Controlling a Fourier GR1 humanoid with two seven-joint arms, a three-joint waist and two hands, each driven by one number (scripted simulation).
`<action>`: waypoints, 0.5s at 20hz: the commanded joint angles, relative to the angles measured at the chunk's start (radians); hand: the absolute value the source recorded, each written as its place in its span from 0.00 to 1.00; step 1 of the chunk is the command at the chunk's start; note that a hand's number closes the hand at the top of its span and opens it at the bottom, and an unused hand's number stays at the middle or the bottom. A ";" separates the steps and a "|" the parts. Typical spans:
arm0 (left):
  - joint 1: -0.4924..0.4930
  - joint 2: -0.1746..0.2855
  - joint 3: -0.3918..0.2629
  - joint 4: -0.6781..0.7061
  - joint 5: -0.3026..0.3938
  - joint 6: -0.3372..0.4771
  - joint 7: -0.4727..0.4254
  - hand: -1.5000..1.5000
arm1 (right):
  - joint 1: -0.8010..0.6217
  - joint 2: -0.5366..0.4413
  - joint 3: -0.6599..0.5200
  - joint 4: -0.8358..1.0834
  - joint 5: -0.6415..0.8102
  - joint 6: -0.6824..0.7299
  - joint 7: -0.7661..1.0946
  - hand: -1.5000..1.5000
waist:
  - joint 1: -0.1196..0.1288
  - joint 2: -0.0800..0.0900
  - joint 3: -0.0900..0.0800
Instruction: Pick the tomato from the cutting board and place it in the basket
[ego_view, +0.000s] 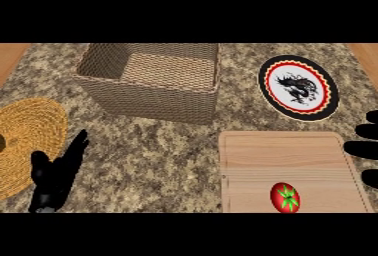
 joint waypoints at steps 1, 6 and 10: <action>0.035 -0.002 -0.001 0.135 0.008 -0.042 0.003 0.50 | -0.004 -0.017 -0.026 0.015 0.042 0.089 -0.058 0.00 | 0.003 0.012 -0.012; 0.045 -0.021 -0.012 0.080 -0.009 -0.011 0.045 0.50 | 0.082 0.029 -0.046 0.020 0.126 0.081 -0.128 0.00 | -0.001 0.009 -0.009; 0.029 -0.066 -0.052 0.085 -0.050 0.027 0.065 0.50 | 0.110 0.099 0.031 -0.018 0.149 0.011 -0.073 0.00 | 0.003 0.011 -0.010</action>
